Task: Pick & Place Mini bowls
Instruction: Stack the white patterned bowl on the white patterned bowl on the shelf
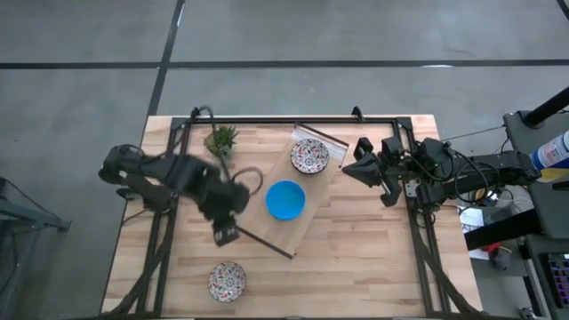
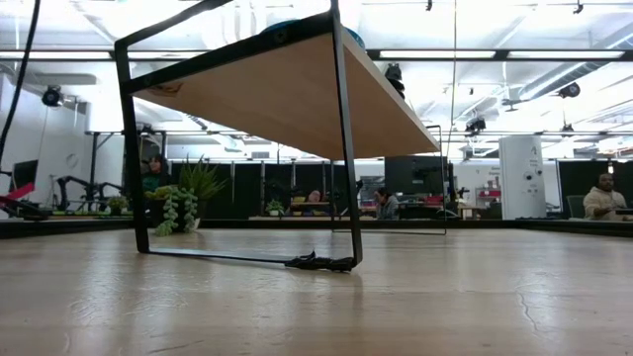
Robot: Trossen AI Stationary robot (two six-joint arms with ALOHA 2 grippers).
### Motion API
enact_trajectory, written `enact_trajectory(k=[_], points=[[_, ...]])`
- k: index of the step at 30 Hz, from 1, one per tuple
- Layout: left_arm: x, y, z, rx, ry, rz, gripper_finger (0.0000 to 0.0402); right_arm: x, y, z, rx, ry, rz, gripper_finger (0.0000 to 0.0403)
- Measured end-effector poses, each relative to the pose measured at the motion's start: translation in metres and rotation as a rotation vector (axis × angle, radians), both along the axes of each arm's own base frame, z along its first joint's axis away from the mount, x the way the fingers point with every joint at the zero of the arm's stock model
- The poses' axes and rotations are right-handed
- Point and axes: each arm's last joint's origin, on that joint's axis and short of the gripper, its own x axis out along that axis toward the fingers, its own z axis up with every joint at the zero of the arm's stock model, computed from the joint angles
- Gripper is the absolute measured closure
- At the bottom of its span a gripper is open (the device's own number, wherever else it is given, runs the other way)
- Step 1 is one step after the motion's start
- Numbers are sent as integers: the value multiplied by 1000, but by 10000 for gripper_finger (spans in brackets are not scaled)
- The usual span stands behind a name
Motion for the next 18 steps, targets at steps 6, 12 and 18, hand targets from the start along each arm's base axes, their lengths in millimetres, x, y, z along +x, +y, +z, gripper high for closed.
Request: enact_trajectory(k=[6, 12, 18], points=[[-20, -32, -28, 98, 98, 46, 296, -2, 0, 4, 42, -39, 13, 394], [-27, -50, -64, 109, 168, 98, 296, -2, 1, 4, 40, -36, 35, 394], [-32, -65, -97, 66, 166, 145, 296, -3, 2, 5, 55, -37, 89, 394]])
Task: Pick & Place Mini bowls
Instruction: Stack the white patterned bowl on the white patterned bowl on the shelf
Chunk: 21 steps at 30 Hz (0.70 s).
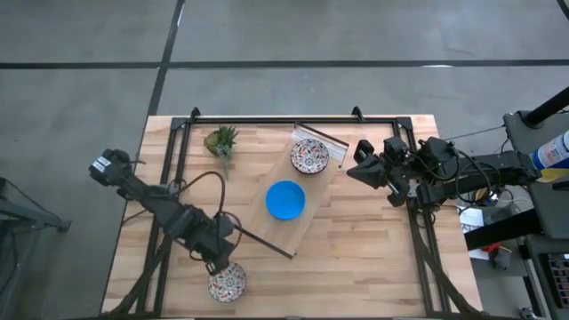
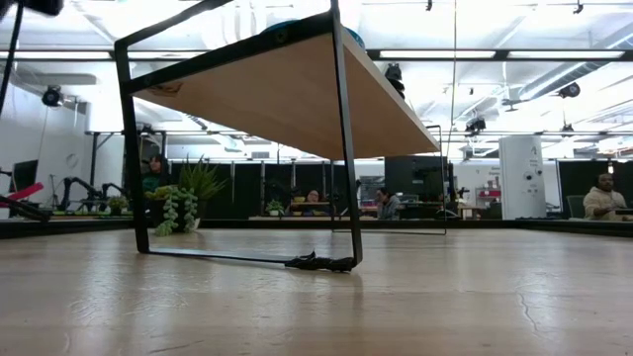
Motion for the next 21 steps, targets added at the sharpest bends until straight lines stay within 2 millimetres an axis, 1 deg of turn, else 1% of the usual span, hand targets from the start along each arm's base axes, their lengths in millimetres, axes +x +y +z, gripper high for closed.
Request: enact_trajectory(k=[5, 8, 12, 15, 21], points=[[-7, -12, -26, -58, -8, 34, 296, 0, 1, 0, 10, 7, 28, 394], [-10, -16, -43, -71, 10, 78, 296, 0, 1, 0, 9, 8, 35, 394], [-8, -22, -65, -156, -8, 109, 296, 0, 1, 0, 8, 9, 37, 394], [-7, -24, -77, -195, -28, 120, 296, 0, 1, 0, 8, 9, 37, 394], [-13, -20, -93, -166, 4, 126, 296, 0, 1, 0, 5, 8, 36, 394]])
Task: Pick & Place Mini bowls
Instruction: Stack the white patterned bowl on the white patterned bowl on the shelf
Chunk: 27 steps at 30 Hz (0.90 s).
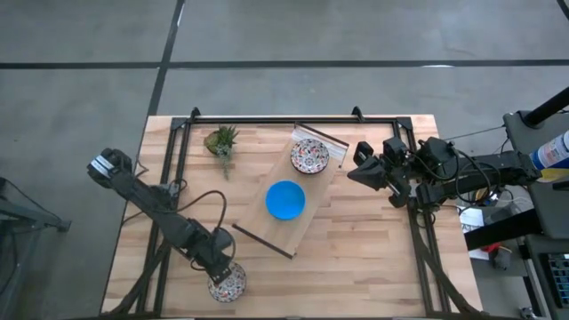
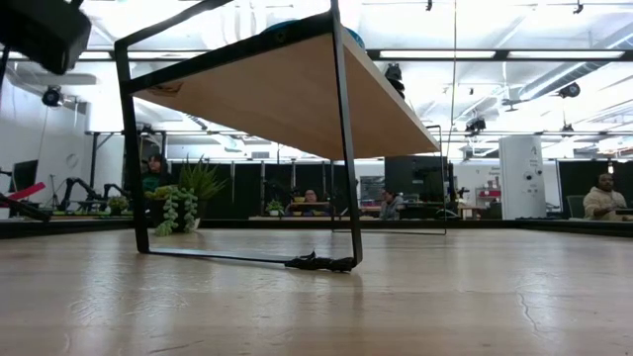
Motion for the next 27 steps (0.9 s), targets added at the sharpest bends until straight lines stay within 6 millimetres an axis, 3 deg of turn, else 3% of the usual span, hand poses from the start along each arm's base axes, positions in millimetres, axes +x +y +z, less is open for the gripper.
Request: enact_trajectory(k=[22, 27], points=[[-7, 5, -32, -31, 2, 4, 297, 0, 0, -2, -1, 22, 0, 394], [-4, 3, -31, -51, -19, 22, 337, 0, 0, -2, -1, 22, 0, 394]])
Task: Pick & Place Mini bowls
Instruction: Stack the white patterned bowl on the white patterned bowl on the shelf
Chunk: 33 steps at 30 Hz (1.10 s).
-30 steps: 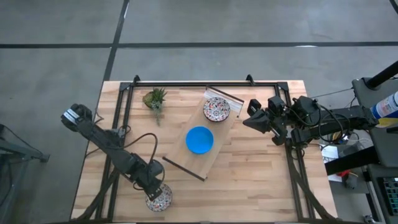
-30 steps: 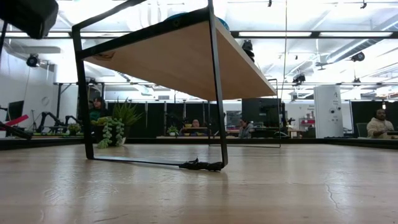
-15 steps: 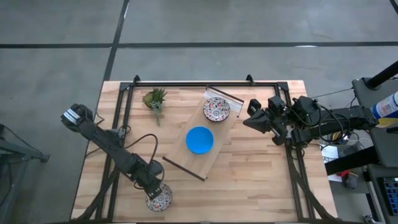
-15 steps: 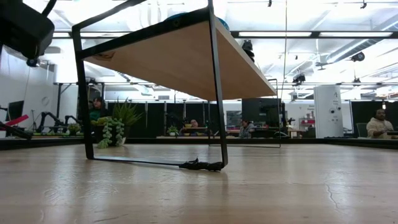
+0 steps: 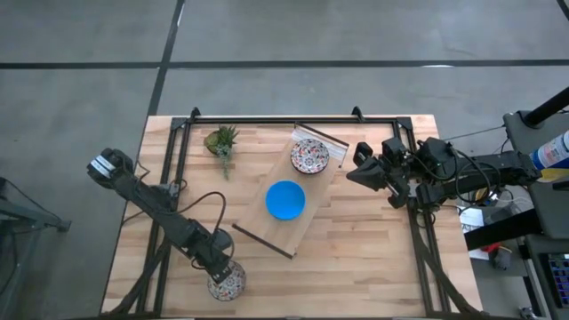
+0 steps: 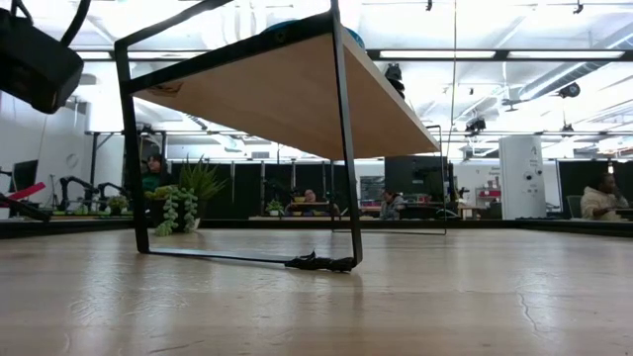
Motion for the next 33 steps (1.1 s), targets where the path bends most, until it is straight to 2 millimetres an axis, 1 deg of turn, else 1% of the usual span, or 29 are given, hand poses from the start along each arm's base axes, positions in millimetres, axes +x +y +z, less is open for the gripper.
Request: enact_trajectory(k=[3, 4, 9, 14, 21, 24, 29, 33], points=[[1, 0, 0, 11, -7, 34, 382, 0, 0, 0, 0, 0, 0, 394], [2, 0, 1, 2, -17, 42, 390, 0, 0, 0, 0, 0, 0, 394], [3, 0, 3, 1, -34, 62, 396, 0, 0, 0, 0, 0, 0, 394], [4, -1, 16, -5, -59, 92, 400, 0, 0, 0, 2, 1, 1, 394], [1, 2, 59, -54, -105, 101, 400, 0, 0, 0, 1, 2, 0, 394], [0, 4, 81, -104, -163, 118, 401, 0, 0, 0, 2, 2, 1, 394], [-5, 13, 117, -139, -271, 242, 401, -1, 0, 1, 7, -3, 2, 394], [-8, 27, 146, -147, -350, 372, 401, -1, 0, 1, 8, -3, 2, 394]])
